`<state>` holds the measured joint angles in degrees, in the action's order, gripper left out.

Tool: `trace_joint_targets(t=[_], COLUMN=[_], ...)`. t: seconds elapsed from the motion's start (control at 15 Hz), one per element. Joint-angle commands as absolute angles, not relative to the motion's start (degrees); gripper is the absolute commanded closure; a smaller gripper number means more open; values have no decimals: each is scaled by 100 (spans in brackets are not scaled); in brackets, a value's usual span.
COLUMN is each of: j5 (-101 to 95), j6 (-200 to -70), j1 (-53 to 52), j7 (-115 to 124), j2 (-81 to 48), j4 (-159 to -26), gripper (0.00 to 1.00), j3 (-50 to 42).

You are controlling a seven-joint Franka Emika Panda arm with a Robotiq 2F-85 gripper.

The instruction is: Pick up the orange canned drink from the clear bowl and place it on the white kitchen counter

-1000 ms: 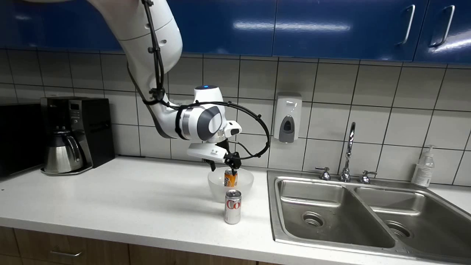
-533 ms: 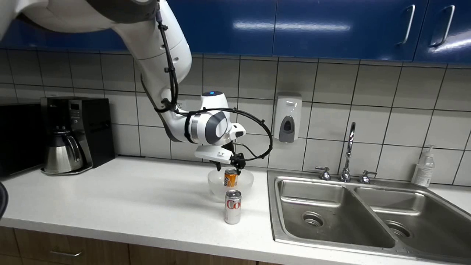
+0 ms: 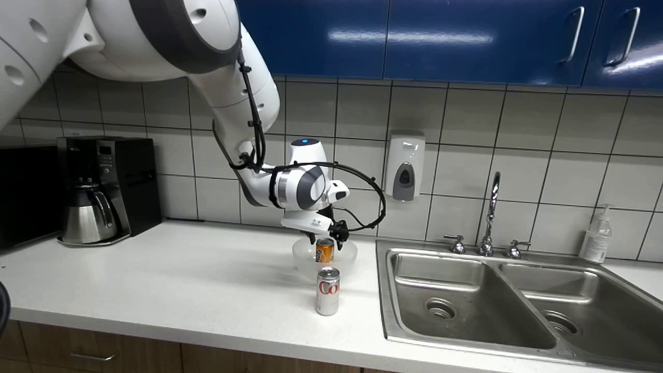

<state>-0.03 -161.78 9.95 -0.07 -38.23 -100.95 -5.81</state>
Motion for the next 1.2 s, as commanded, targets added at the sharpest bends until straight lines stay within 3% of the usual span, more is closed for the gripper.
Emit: trace_joint_targets(t=[0.0, 0.8, 0.93, 1.0, 1.13], j5=[113, 114, 123, 129, 140], j6=[-15873, -15690, -15622, -15603, -15565], j1=[1180, 1209, 1226, 1233, 1246], j7=[-224, -223, -238, -241, -242], j2=[-4124, -4393, -4400, -4403, -4410], j4=[-9573, -9228, -9178, -9167, -9152], gripper=[0, 0, 4, 27, 31], j3=[-397, -344, -332, -328, -324])
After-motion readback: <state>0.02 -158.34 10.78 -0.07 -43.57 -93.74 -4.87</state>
